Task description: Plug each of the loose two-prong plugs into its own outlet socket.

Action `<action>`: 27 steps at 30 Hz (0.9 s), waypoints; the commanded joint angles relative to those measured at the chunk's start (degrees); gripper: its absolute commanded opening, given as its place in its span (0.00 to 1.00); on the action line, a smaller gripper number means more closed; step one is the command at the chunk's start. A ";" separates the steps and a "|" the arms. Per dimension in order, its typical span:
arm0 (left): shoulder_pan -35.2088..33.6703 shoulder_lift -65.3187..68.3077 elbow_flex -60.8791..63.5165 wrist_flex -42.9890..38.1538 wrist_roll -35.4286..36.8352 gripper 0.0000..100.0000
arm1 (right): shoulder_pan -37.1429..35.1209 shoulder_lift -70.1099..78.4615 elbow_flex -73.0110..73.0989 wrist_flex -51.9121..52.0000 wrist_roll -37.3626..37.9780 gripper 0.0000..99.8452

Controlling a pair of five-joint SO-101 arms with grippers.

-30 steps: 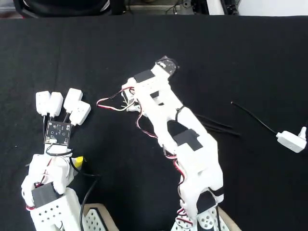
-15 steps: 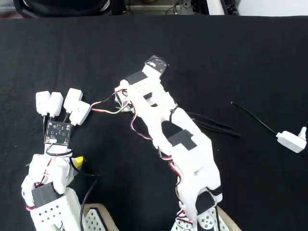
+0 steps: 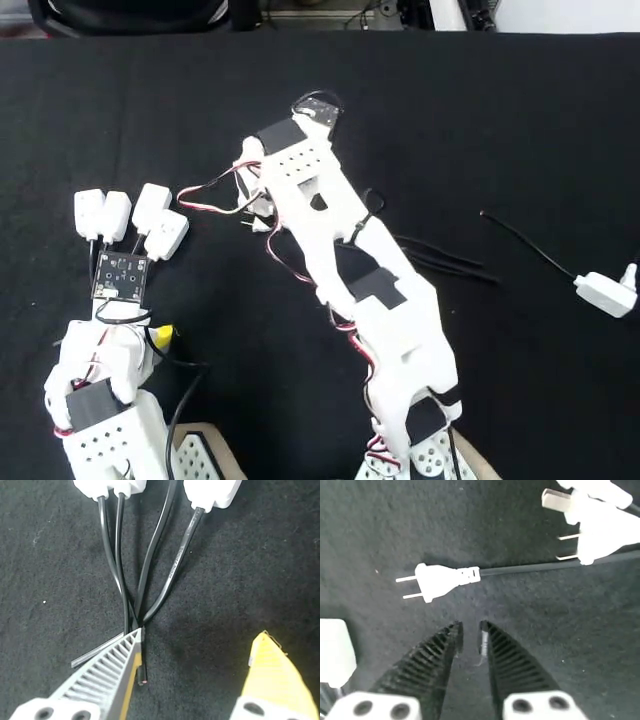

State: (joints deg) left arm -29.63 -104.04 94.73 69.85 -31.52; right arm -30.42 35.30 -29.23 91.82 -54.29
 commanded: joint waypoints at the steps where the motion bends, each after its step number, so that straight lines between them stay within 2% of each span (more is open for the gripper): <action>1: -0.57 -0.35 -0.48 0.35 -0.09 0.33 | 1.41 0.40 -1.63 -2.55 -6.51 0.19; 5: -0.57 -0.35 -0.48 0.35 -0.09 0.33 | 1.58 3.12 0.04 -7.65 -13.36 0.38; 7: -0.57 -0.35 -0.48 0.35 -0.09 0.33 | 1.49 4.53 0.04 -9.32 -15.12 0.42; 16: -0.57 -0.35 -0.48 0.35 -0.09 0.33 | -1.41 5.76 -0.13 -16.18 -23.21 0.35; 20: -0.57 -0.35 -0.48 0.35 -0.09 0.33 | -1.05 6.37 3.38 -20.84 -23.91 0.34; 27: -0.57 -0.35 -0.48 0.35 0.00 0.33 | -1.41 11.12 3.30 -22.59 -25.76 0.33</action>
State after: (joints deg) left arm -29.63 -104.04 94.73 69.85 -31.52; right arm -31.03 44.26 -26.51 70.37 -77.76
